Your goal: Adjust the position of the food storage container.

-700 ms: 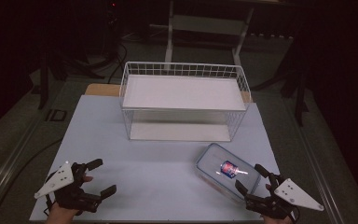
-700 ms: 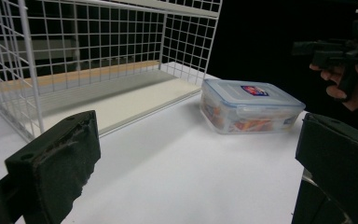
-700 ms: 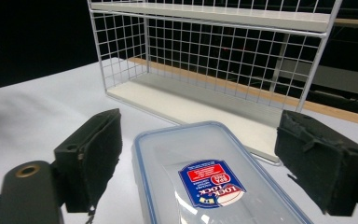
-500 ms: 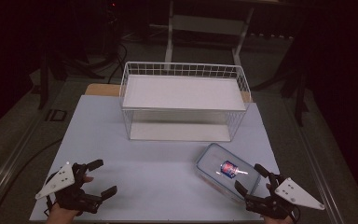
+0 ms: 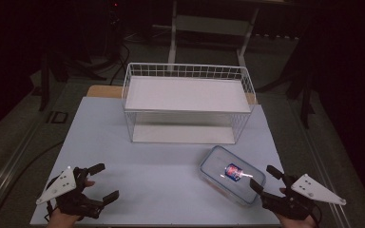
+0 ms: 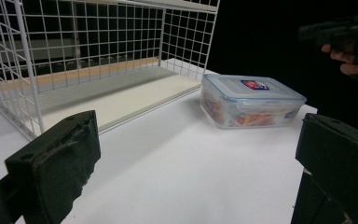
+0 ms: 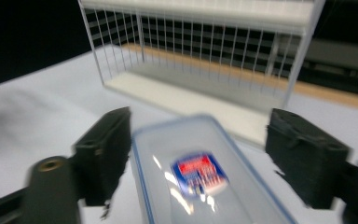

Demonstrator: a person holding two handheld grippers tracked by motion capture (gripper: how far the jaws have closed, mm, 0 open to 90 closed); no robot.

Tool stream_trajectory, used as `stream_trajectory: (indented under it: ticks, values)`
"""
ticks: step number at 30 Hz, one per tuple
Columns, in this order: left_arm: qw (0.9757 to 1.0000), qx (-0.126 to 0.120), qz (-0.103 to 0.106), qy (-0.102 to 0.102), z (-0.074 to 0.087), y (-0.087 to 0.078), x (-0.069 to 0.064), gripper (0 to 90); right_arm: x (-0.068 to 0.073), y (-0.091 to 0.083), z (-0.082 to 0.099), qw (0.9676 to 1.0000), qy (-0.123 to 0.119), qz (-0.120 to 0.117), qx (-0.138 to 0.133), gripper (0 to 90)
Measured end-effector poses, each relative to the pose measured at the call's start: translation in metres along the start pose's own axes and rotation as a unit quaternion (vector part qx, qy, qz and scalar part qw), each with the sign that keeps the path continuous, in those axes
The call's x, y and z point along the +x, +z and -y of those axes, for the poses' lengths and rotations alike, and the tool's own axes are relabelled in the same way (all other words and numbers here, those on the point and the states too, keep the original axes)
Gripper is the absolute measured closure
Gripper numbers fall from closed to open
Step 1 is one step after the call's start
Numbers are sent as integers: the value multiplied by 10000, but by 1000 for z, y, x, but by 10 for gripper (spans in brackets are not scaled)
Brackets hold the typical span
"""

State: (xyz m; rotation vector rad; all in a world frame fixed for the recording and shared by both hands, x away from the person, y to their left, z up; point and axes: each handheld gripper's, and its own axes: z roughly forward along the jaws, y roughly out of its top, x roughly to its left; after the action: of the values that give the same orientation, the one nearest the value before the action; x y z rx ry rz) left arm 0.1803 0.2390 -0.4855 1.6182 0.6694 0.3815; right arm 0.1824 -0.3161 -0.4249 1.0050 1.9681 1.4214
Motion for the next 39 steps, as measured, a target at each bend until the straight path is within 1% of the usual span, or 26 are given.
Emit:
stream_trajectory:
  ticks: [1, 2, 3, 4, 5, 6, 7, 8, 10, 12, 13, 14, 15, 18, 20, 25, 26, 29, 34, 39]
  values:
    - [10000, 0, 0, 0, 0, 0, 0, 0, 0, 0, 0, 10000, 0, 0, 0, 304]
    - [10000, -11, 12, -4, 0, 0, 0, 0, -4, -1, 3, 9999, 56, -22, 99, 343]
    - [10000, -6, 2, 3, 0, 0, 0, 0, -12, -6, 12, 9994, 118, 69, 317, 465]
    - [10000, 1, 7, -13, 0, 0, 0, 0, -15, -8, 16, 9991, 158, 86, 389, 507]
    - [10000, 1, 7, -13, 0, 0, 0, 0, -15, -8, 16, 9991, 158, 86, 389, 507]
    - [10000, 4, 8, -20, 0, 1, 0, 0, -17, -9, 19, 9988, 184, 110, 438, 560]
    - [10000, 18, 10, -7, 0, 1, 0, 0, -21, -13, 30, 9976, 233, 221, 607, 628]
    - [10000, 15, 21, -12, 0, 2, 0, 0, -22, -13, 33, 9971, 254, 243, 671, 666]
    - [10000, 25, 22, -8, 0, 2, 0, 0, -26, -14, 43, 9956, 286, 279, 845, 719]
    - [10000, 48, 43, 14, 0, 3, -1, 0, -29, -14, 53, 9933, 282, 327, 1069, 764]
    - [10000, 48, 43, 14, 0, 3, -1, 0, -31, -13, 56, 9926, 287, 325, 1137, 785]
    - [10000, 56, 41, 22, 1, 3, -1, 0, -31, -13, 56, 9926, 287, 325, 1137, 785]
    - [10000, 64, 42, 22, 1, 4, -2, 0, -34, -11, 66, 9897, 338, 330, 1351, 835]
    - [10000, 68, 59, 28, 1, 4, -2, 0, -37, -7, 77, 9864, 382, 273, 1577, 893]
    - [9999, 83, 69, 35, 1, 5, -2, 0, -39, -3, 82, 9844, 421, 246, 1689, 896]
    - [9999, 92, 74, 37, 1, 5, -2, 0, -43, 7, 91, 9811, 516, 257, 1846, 899]
    - [9999, 95, 80, 41, 1, 5, -2, 0, -44, 10, 93, 9802, 556, 254, 1883, 899]
    - [9999, 103, 92, 49, 1, 5, -3, 0, -45, 19, 98, 9767, 557, 232, 2058, 899]
    - [9999, 101, 92, 45, 1, 6, -2, 0, -46, 28, 99, 9749, 546, 209, 2148, 900]
    - [9999, 114, 93, 52, 1, 6, -3, 0, -47, 35, 96, 9744, 540, 213, 2171, 900]
